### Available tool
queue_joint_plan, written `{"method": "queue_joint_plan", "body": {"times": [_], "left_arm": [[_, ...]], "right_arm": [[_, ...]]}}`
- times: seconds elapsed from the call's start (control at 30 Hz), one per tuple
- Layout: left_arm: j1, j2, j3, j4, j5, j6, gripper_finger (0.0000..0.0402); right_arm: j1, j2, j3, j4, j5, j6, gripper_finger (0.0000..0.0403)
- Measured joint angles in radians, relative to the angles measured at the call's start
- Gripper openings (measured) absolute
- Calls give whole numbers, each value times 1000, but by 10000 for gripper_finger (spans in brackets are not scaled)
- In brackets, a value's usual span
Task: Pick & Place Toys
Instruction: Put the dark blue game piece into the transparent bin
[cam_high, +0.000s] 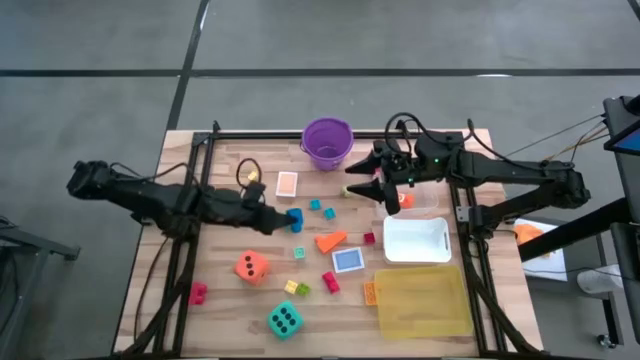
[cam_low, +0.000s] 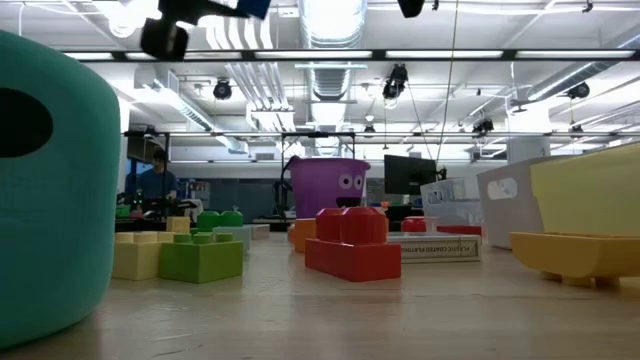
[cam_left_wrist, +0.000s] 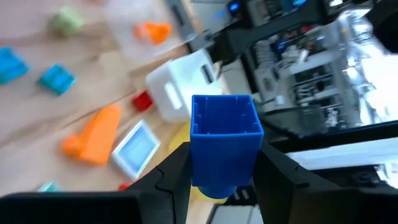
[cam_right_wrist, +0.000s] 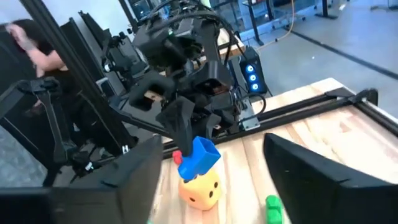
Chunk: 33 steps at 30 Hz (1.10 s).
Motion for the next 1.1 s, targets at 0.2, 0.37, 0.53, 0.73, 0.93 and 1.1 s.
{"method": "queue_joint_plan", "body": {"times": [0.2, 0.37, 0.53, 0.73, 0.93, 1.1], "left_arm": [[57, 2, 0, 108, 67, 44, 129], [88, 3, 0, 141, 92, 42, 129], [123, 24, 0, 245, 122, 36, 128], [162, 46, 2, 343, 126, 125, 128], [165, 46, 27, 337, 83, 320, 128], [193, 50, 34, 336, 85, 329, 128]], "right_arm": [[0, 0, 4, 1, 0, -38, 359], [0, 14, 4, -1, -1, -72, 373], [7, 54, 25, 0, -1, -258, 374], [3, 136, 119, -48, 102, -104, 374], [-7, 208, 242, -198, 38, 297, 374], [4, 263, 321, -226, -53, 353, 374]]}}
